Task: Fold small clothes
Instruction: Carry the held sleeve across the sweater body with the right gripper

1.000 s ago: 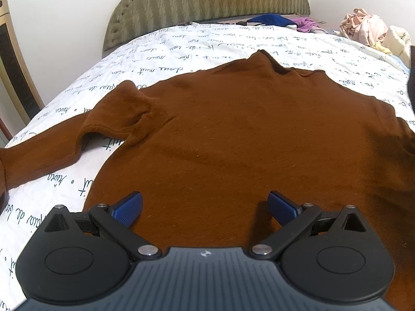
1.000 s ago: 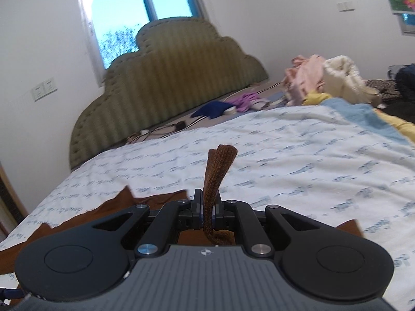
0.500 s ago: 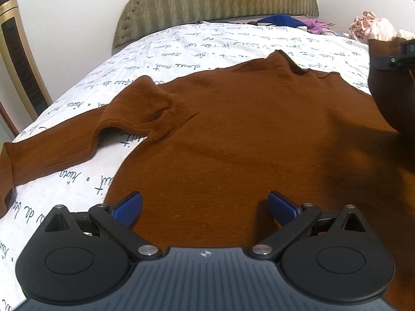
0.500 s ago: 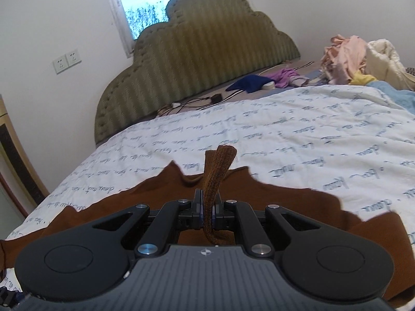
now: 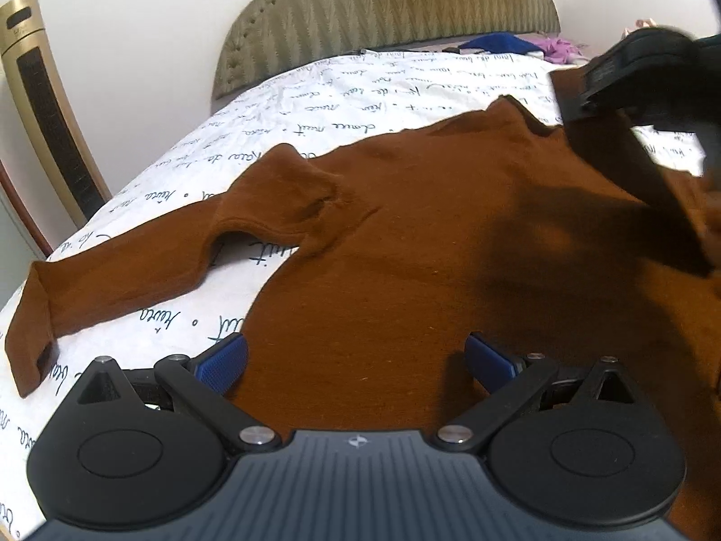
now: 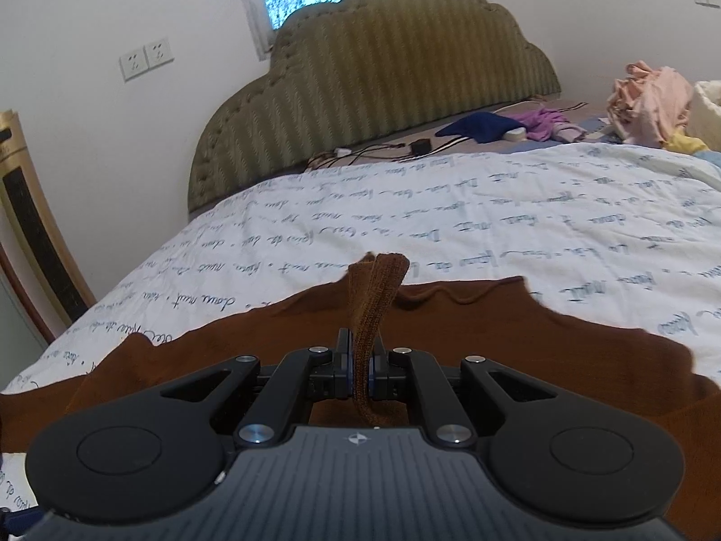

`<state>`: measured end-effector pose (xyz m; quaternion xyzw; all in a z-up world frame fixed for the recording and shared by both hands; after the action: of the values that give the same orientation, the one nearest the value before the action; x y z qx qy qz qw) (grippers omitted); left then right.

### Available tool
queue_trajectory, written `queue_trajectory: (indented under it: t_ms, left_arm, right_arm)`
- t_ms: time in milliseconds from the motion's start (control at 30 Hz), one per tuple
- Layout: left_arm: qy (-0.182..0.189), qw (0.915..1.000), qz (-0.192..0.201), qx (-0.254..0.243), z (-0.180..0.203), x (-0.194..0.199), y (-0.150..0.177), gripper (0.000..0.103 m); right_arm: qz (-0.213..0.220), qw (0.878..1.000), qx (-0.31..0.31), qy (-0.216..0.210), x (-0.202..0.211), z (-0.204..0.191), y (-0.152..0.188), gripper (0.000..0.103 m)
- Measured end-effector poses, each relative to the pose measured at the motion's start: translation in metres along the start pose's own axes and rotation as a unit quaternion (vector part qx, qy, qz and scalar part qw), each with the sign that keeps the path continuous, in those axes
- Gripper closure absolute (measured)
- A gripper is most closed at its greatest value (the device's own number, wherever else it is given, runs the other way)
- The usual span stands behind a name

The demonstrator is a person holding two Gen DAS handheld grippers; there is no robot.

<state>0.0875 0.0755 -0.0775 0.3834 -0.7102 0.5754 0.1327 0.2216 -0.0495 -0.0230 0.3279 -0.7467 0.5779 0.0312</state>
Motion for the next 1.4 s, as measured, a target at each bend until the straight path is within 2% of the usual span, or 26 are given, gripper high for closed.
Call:
queue_trajectory:
  t_ms: [133,300,467,933,1033,1100,1167,1233,1300,1400]
  left_arm:
    - [0.027,0.9989,-0.012,0.037,-0.011,0.001,0.0,0.0]
    - [0.005,0.9969,-0.02,0.076,-0.032,-0.001,-0.003,0.0]
    - [-0.026,0.9968,-0.019,0.072,-0.043,-0.002,-0.004,0.0]
    - [-0.022,0.9953,-0.038,0.086,-0.051,-0.006,0.0,0.0]
    - [-0.013,0.9964,-0.038,0.074,-0.047,-0.005,0.001,0.0]
    - [-0.01,0.9969,-0.028,0.073,-0.046,-0.003,0.001,0.0]
    - [-0.011,0.9971,-0.025,0.071,-0.045,-0.002,0.001,0.0]
    - [-0.01,0.9967,-0.028,0.075,-0.045,-0.002,0.001,0.0]
    - [-0.004,0.9956,-0.035,0.087,-0.047,-0.003,0.002,0.0]
    - [0.002,0.9938,-0.049,0.1,-0.05,-0.006,0.005,0.0]
  right_arm:
    - [-0.016,1.0,0.011,-0.01,-0.023,-0.017,0.005,0.091]
    - [-0.026,0.999,0.018,-0.036,-0.044,-0.038,0.011,0.091]
    - [-0.037,0.997,0.013,-0.059,-0.059,-0.055,0.013,0.091]
    - [-0.091,0.988,0.057,-0.115,-0.086,-0.101,0.033,0.091]
    - [-0.12,0.984,0.028,-0.131,-0.092,-0.099,0.041,0.085]
    - [-0.11,0.983,0.013,-0.147,-0.083,-0.098,0.038,0.071]
    - [-0.089,0.983,0.005,-0.158,-0.07,-0.098,0.029,0.063]
    - [-0.076,0.982,-0.005,-0.174,-0.056,-0.097,0.021,0.062]
    - [-0.081,0.98,-0.02,-0.181,-0.05,-0.095,0.02,0.062]
    - [-0.131,0.976,-0.038,-0.168,-0.056,-0.09,0.037,0.062]
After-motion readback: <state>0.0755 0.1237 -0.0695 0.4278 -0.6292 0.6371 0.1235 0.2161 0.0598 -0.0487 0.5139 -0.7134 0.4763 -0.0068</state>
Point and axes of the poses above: each gripper's, at about its wrist camera, not at the fingertips, and x roughly against the way its jaws point, z to its right, y to its underside, the point moved 9 cm from there along -x, roughly the way its jaws point, and after that the axes turned 14 degrees about -y, right-handed, at the moved point
